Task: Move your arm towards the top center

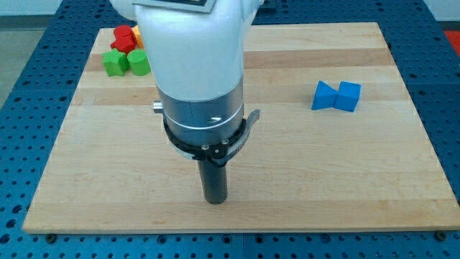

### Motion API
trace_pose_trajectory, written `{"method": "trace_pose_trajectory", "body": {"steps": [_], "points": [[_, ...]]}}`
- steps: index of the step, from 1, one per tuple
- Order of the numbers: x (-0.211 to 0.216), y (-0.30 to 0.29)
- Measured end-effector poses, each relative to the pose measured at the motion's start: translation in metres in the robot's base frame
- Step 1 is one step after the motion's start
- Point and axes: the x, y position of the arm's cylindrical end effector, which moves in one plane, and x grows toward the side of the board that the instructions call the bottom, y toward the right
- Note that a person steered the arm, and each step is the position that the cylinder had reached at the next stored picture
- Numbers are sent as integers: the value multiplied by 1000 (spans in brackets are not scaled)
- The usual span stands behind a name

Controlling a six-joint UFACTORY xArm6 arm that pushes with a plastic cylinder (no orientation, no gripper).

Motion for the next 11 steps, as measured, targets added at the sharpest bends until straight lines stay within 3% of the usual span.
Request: {"method": "trace_pose_trajectory", "body": {"steps": [2, 3, 6, 7, 10, 11], "points": [[-7, 0], [-60, -1], [-273, -35], [-276, -35], [-390, -55], [-389, -57]]}}
